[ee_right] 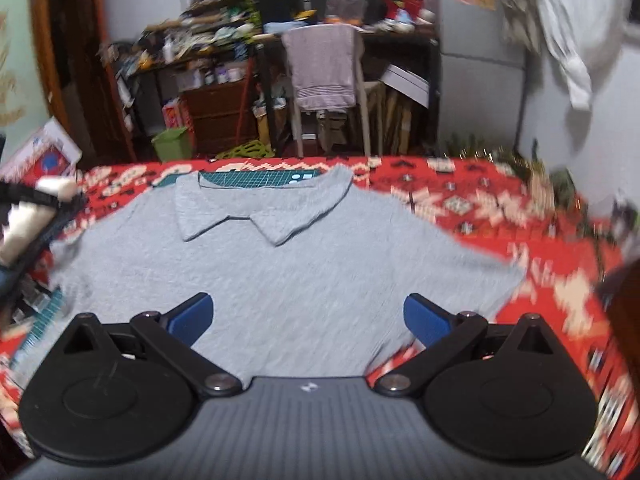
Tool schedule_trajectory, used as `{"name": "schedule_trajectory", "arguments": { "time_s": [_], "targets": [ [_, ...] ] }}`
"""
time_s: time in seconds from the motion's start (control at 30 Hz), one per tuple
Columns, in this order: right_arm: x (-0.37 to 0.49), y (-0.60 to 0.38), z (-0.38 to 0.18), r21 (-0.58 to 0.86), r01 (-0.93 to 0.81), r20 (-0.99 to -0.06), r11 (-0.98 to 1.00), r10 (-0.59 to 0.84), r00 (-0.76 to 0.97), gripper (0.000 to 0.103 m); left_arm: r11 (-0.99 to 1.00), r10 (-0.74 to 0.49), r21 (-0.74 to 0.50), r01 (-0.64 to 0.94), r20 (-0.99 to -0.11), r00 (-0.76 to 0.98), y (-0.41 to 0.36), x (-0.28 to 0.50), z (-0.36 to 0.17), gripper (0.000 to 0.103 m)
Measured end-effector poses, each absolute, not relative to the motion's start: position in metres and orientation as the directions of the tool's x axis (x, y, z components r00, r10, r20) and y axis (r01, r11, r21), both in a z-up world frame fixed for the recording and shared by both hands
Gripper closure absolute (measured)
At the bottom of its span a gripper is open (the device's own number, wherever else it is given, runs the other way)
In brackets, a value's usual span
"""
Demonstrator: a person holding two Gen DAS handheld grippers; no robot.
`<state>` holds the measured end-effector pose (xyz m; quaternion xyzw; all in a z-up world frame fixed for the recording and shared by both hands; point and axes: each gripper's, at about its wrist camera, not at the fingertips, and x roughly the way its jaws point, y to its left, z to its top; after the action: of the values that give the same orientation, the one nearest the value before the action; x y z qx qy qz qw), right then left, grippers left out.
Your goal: Fold clothes
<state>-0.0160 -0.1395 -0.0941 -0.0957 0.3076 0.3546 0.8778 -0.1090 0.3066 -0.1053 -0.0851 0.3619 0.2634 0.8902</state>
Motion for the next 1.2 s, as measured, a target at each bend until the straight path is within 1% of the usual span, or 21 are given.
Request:
{"name": "schedule_trajectory", "arguments": {
  "time_s": [0.1, 0.2, 0.27, 0.3, 0.33, 0.53, 0.57, 0.73, 0.87, 1.03, 1.07, 1.1, 1.2],
  "targets": [
    [0.008, -0.136, -0.083, 0.012, -0.690, -0.607, 0.723, 0.554, 0.570, 0.001, 0.881, 0.364, 0.035, -0.471, -0.686, 0.630, 0.310, -0.089, -0.105, 0.073],
    [0.031, -0.130, -0.071, 0.010, -0.691, -0.600, 0.723, 0.558, 0.574, 0.001, 0.909, 0.317, 0.027, -0.415, -0.694, 0.647, 0.317, -0.068, -0.111, 0.073],
    [0.044, -0.123, -0.065, 0.019, -0.693, -0.597, 0.721, 0.564, 0.571, 0.001, 0.921, 0.291, 0.025, -0.389, -0.709, 0.642, 0.324, -0.052, -0.119, 0.078],
    [0.049, -0.119, -0.063, 0.028, -0.695, -0.597, 0.719, 0.570, 0.565, 0.001, 0.924, 0.286, 0.030, -0.381, -0.716, 0.637, 0.328, -0.043, -0.123, 0.084],
    [0.054, -0.114, -0.061, 0.038, -0.695, -0.597, 0.718, 0.574, 0.560, 0.001, 0.927, 0.274, 0.023, -0.374, -0.723, 0.635, 0.332, -0.037, -0.127, 0.088],
    [0.062, -0.081, -0.071, 0.082, -0.727, -0.624, 0.682, 0.604, 0.496, 0.001, 0.955, 0.102, -0.129, -0.268, -0.706, 0.701, 0.350, -0.009, -0.133, 0.088],
    [0.061, -0.075, -0.073, 0.083, -0.736, -0.630, 0.672, 0.608, 0.483, 0.001, 0.959, 0.089, -0.130, -0.253, -0.709, 0.700, 0.350, -0.005, -0.135, 0.088],
    [0.058, -0.051, -0.083, 0.085, -0.767, -0.642, 0.636, 0.624, 0.446, 0.001, 0.977, 0.042, -0.111, -0.180, -0.734, 0.678, 0.347, 0.013, -0.145, 0.089],
    [0.059, -0.043, -0.084, 0.097, -0.774, -0.641, 0.626, 0.634, 0.432, 0.001, 0.987, 0.028, -0.086, -0.134, -0.736, 0.677, 0.340, 0.011, -0.150, 0.089],
    [0.062, -0.043, -0.086, 0.110, -0.767, -0.645, 0.632, 0.633, 0.429, 0.001, 0.998, 0.039, -0.007, -0.067, -0.750, 0.661, 0.325, 0.015, -0.149, 0.088],
    [0.063, -0.044, -0.087, 0.113, -0.765, -0.646, 0.634, 0.632, 0.429, 0.001, 0.998, 0.040, -0.006, -0.068, -0.754, 0.656, 0.325, 0.016, -0.149, 0.090],
    [0.063, -0.045, -0.087, 0.114, -0.763, -0.646, 0.636, 0.631, 0.430, 0.001, 0.998, 0.034, -0.009, -0.062, -0.759, 0.651, 0.327, 0.016, -0.148, 0.096],
    [0.063, -0.048, -0.087, 0.111, -0.759, -0.645, 0.642, 0.627, 0.436, 0.001, 0.992, 0.129, 0.110, -0.069, -0.756, 0.642, 0.315, 0.019, -0.147, 0.098]
  ]
}}
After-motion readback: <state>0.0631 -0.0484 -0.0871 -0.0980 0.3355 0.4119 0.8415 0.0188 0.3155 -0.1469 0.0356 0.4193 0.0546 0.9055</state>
